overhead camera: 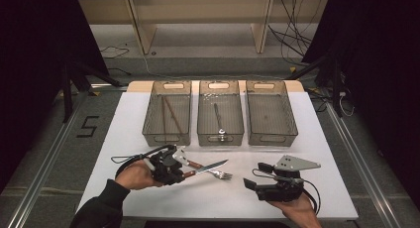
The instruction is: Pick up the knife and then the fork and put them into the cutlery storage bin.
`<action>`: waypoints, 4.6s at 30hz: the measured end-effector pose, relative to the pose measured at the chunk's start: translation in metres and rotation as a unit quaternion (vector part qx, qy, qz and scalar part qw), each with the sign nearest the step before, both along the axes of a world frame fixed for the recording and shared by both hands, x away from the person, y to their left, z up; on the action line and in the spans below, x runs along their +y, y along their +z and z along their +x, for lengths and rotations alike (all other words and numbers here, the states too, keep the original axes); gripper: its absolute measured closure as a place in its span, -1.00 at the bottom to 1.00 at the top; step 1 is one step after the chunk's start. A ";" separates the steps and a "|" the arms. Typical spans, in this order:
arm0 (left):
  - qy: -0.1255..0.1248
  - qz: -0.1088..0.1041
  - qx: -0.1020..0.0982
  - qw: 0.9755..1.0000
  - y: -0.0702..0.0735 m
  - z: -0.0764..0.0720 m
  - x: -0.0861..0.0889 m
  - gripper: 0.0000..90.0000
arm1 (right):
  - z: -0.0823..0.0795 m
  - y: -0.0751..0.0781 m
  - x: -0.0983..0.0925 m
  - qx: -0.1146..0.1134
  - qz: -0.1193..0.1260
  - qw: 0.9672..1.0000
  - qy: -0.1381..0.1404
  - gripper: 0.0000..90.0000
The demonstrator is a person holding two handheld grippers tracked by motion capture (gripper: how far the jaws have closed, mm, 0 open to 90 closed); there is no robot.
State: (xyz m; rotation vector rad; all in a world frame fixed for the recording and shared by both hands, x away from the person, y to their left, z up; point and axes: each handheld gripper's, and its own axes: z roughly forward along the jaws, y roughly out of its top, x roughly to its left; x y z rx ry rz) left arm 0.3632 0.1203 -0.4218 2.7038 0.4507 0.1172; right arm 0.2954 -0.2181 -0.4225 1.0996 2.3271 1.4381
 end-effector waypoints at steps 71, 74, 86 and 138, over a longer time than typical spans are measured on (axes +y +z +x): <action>0.174 -0.199 -0.007 0.964 0.052 0.153 -0.193 0.68 | -0.017 -0.008 -0.008 -0.038 0.027 0.999 -0.009 -0.48; 0.176 -0.197 -0.010 0.964 0.052 0.155 -0.196 0.68 | -0.017 -0.009 -0.007 -0.036 0.027 0.999 -0.009 -0.48; 0.183 -0.196 0.005 0.963 0.048 0.160 -0.214 0.68 | -0.017 -0.009 -0.007 -0.035 0.026 0.999 -0.005 -0.48; 0.167 -0.197 0.025 0.966 0.068 0.145 -0.185 -0.27 | -0.018 -0.009 -0.008 -0.035 0.027 0.999 -0.004 -0.48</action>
